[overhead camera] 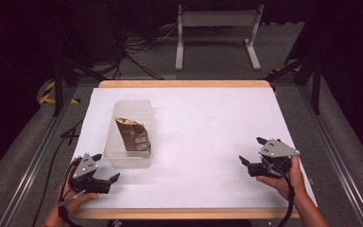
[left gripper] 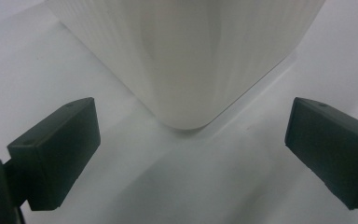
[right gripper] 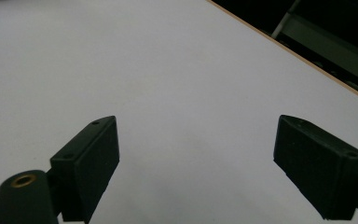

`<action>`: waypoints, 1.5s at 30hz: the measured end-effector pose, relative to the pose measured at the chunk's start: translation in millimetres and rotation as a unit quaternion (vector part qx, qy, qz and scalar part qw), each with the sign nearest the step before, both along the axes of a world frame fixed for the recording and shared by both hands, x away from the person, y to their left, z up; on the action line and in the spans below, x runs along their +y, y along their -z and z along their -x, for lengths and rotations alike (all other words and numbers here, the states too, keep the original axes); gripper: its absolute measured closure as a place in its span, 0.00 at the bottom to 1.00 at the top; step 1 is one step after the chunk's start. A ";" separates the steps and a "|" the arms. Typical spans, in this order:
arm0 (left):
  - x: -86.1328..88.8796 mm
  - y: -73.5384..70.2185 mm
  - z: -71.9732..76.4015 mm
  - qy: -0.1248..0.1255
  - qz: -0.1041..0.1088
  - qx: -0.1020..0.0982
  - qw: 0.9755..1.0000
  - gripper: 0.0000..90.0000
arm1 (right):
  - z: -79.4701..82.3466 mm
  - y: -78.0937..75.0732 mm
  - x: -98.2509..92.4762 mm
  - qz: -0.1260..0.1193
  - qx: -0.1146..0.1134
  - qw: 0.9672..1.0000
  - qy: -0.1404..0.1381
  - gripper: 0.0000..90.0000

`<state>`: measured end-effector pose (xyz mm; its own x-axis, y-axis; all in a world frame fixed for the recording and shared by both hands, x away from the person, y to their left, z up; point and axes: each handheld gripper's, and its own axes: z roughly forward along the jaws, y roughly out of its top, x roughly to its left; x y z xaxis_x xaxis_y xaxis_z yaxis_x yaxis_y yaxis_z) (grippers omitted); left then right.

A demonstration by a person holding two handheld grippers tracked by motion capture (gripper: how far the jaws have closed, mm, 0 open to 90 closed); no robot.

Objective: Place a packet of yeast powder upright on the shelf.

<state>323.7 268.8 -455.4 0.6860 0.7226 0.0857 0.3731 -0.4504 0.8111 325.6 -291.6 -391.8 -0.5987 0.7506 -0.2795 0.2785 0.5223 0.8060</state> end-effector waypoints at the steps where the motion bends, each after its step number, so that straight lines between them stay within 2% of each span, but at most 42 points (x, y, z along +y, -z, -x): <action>1: -0.1 0.0 -0.1 0.001 -0.001 0.001 1.000 0.04 | 0.9 0.7 -1.8 -0.003 0.000 1.000 0.001 0.16; 6: -0.4 0.1 -0.9 0.002 0.000 0.000 1.000 0.04 | 8.1 7.4 -12.6 -0.014 0.010 1.000 0.012 0.15; 16: -0.6 0.5 -3.1 0.000 -0.002 0.000 1.000 0.04 | 18.3 23.8 -40.9 -0.028 0.010 0.998 0.048 0.13; 29: 1.8 0.0 -5.9 -0.007 0.010 0.001 1.000 0.04 | 40.1 41.8 -77.2 -0.071 0.006 0.994 0.082 0.12; 38: 0.7 -2.6 -2.3 -0.008 0.008 -0.006 1.000 0.04 | 47.0 40.4 -83.4 -0.077 -0.011 0.993 0.089 0.12; 45: 0.3 -5.2 -0.2 -0.007 0.010 -0.016 1.000 0.04 | 48.4 39.9 -84.7 -0.083 -0.011 0.992 0.095 0.13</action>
